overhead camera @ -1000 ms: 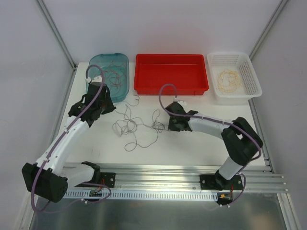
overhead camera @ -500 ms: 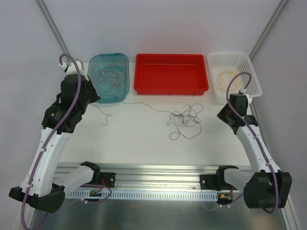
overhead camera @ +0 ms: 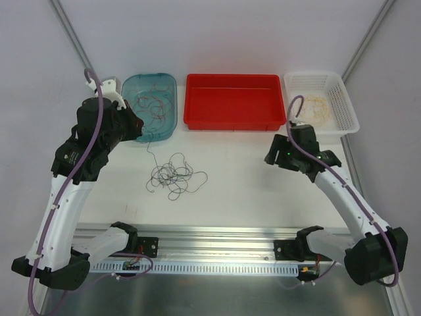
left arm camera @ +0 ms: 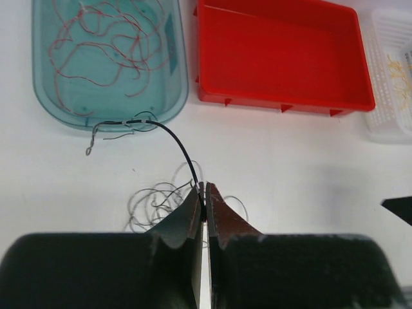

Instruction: Untangle the cables

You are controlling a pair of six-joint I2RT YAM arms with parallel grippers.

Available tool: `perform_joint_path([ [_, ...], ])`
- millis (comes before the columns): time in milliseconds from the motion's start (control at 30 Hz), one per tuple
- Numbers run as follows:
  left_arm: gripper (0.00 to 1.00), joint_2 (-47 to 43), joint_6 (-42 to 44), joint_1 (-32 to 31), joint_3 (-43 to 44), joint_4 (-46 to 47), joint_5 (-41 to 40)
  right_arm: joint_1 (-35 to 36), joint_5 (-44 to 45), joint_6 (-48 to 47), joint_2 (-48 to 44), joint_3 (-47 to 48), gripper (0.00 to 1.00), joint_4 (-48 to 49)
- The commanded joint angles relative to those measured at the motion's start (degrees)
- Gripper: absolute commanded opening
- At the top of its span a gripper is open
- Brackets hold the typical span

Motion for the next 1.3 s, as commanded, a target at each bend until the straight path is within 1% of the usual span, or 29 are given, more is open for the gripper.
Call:
perform_joint_path([
  [0, 0.00, -0.8, -2.0, -0.6, -0.6, 0.1, 6.8, 10.1, -4.8, 1.1, 3.5, 3.7, 0.68, 6.5],
  [33, 0.00, -1.2, -2.0, -0.6, -0.7, 0.0, 6.4, 12.5, -4.6, 1.0, 6.4, 5.0, 0.69, 9.3],
  [67, 0.00, -1.5, -1.9, -0.6, -1.0, 0.1, 5.5, 17.0, -4.9, 0.7, 8.1, 5.9, 0.69, 10.5],
  [133, 0.00, -2.3, -1.7, -0.6, -1.2, -0.1, 4.8, 21.3, -5.1, 0.3, 12.1, 8.7, 0.69, 14.0],
  [167, 0.00, -2.4, -1.7, -0.6, -1.4, 0.0, 4.6, 25.2, -5.6, 0.5, 15.7, 9.3, 0.69, 15.5],
  [233, 0.00, -3.0, -2.0, -0.6, -1.7, 0.0, 4.4, 28.5, -6.9, 1.6, 19.6, 10.7, 0.70, 20.6],
  [267, 0.00, -3.2, -2.7, -0.6, -2.1, 0.0, 4.3, 31.6, -7.6, 2.4, 22.9, 11.6, 0.69, 22.6],
  [300, 0.00, -3.7, -2.9, -0.6, -2.4, 0.0, 4.1, 33.0, -7.7, 4.3, 24.4, 11.9, 0.69, 24.8],
  [333, 0.00, -3.7, -3.1, -0.6, -2.7, 0.0, 4.0, 34.4, -7.8, 5.4, 25.9, 12.2, 0.69, 29.2],
  [400, 0.00, -4.2, -3.5, -0.6, -3.6, 0.0, 3.9, 37.6, -8.3, 7.8, 30.8, 13.2, 0.69, 32.3],
  [433, 0.00, -4.4, -3.7, -0.6, -4.3, 0.0, 3.8, 38.5, -8.3, 10.1, 32.6, 13.6, 0.69, 36.6],
  [500, 0.00, -4.8, -4.2, -0.6, -4.9, 0.0, 3.7, 40.7, -8.3, 11.6, 37.5, 15.3, 0.70, 40.3],
  [600, 0.00, -5.3, -4.9, -0.6, -5.9, 0.0, 3.7, 43.2, -6.8, 13.2, 43.1, 18.2, 0.70, 42.0],
  [733, 0.00, -5.8, -5.7, -0.6, -7.7, 0.0, 3.8, 45.0, -3.9, 12.3, 48.5, 22.5, 0.71, 40.8],
  [867, 0.00, -6.0, -6.2, -0.6, -8.6, 0.0, 3.3, 45.6, -1.3, 10.7, 52.6, 25.5, 0.71, 36.6],
  [900, 0.00, -5.9, -6.2, -0.6, -8.7, 0.0, 3.2, 45.6, -1.3, 10.7, 53.1, 25.6, 0.70, 36.1],
  [967, 0.00, -5.8, -6.2, -0.6, -8.8, 0.1, 3.0, 45.8, 1.8, 10.8, 54.0, 25.6, 0.67, 34.6],
  [1033, 0.00, -5.6, -6.2, -0.6, -8.7, 0.0, 2.6, 45.7, 3.8, 11.0, 54.4, 25.8, 0.60, 31.2],
  [1100, 0.00, -5.5, -6.3, -0.6, -8.6, 0.0, 2.2, 45.9, 6.8, 10.7, 55.2, 26.5, 0.56, 28.7],
  [1133, 0.00, -5.4, -6.2, -0.6, -8.5, 0.0, 1.7, 45.8, 7.8, 10.5, 55.4, 26.7, 0.52, 26.3],
  [1167, 0.00, -5.3, -6.2, -0.6, -8.5, 0.0, 1.3, 45.7, 10.5, 10.8, 55.5, 27.1, 0.49, 24.5],
  [1200, 0.00, -5.3, -6.1, -0.6, -8.5, 0.0, 1.1, 45.4, 11.8, 11.3, 55.6, 27.1, 0.42, 21.0],
  [1233, 0.00, -5.3, -5.9, -0.6, -8.5, 0.0, 0.2, 45.2, 12.8, 12.5, 55.4, 26.9, 0.38, 19.5],
  [1267, 0.00, -5.4, -5.6, -0.6, -8.5, 0.0, -0.4, 44.1, 14.4, 13.1, 55.1, 26.6, 0.30, 18.1],
])
